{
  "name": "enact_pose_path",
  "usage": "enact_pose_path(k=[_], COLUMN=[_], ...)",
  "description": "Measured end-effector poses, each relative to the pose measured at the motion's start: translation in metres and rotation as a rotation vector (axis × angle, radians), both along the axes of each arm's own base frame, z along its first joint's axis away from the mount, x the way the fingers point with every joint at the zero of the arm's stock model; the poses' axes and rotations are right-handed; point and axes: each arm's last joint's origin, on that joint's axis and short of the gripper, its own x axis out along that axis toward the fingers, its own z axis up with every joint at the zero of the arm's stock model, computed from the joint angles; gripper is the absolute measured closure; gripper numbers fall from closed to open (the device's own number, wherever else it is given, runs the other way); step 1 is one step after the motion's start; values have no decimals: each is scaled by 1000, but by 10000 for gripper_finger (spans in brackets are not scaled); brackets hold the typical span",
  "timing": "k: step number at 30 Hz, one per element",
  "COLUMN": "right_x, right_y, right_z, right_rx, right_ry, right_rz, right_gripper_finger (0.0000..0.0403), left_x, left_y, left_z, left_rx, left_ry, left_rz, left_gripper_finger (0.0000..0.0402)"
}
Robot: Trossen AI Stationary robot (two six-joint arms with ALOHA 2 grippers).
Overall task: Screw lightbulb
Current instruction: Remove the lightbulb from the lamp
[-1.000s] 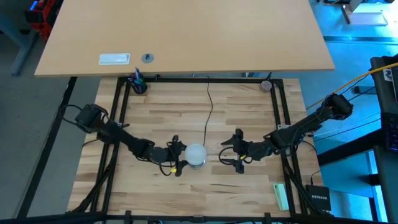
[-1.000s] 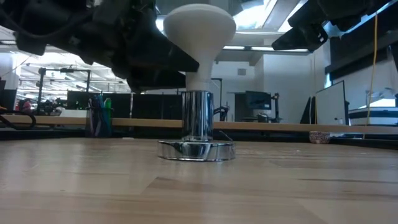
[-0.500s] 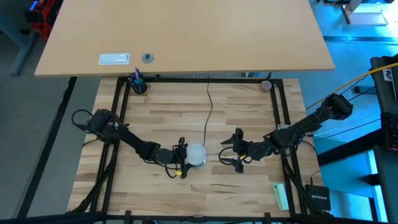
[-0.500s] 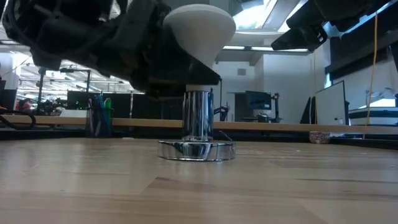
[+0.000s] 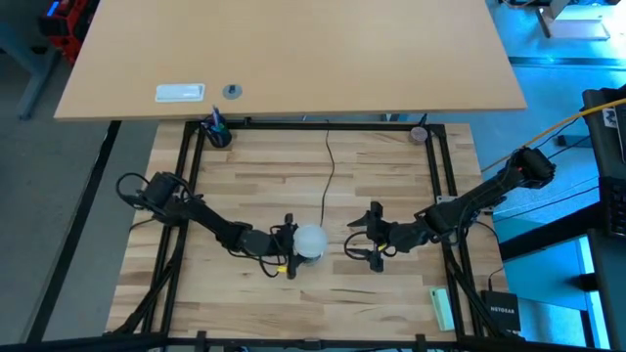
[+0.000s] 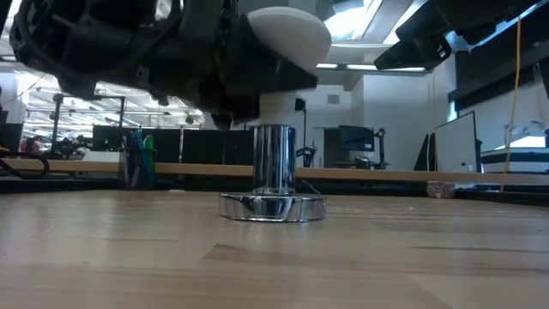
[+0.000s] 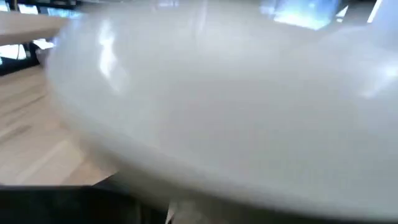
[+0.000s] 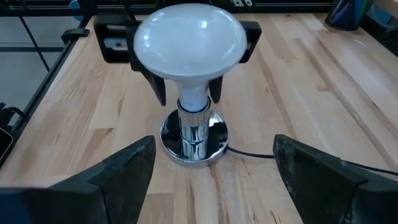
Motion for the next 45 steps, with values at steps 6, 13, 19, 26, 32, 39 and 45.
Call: enact_pose_path(k=[6,13,19,26,32,39,45], right_x=[0,0,2,14,37,74,94], right_y=[0,0,1,-2,-7,6,8], right_z=[0,-1,4,25,35,39,33], right_rx=[-11,-16,41,95,165,136,107], right_ry=[1,8,-44,-246,-391,-397,-345], right_rz=[-4,-3,-4,117,281,400,397], right_gripper_finger=[75,75,75,75,75,75,88], left_x=[2,0,-13,-30,-14,-10,-12], left_y=[3,3,7,14,19,16,12], left_z=[5,23,79,126,155,162,162], left_rx=[-7,8,26,16,43,62,69], left_ry=[-7,-53,-195,-251,-270,-253,-252], left_rz=[11,-21,-74,-285,-389,-403,-414], left_gripper_finger=[254,255,255,255,256,257,264])
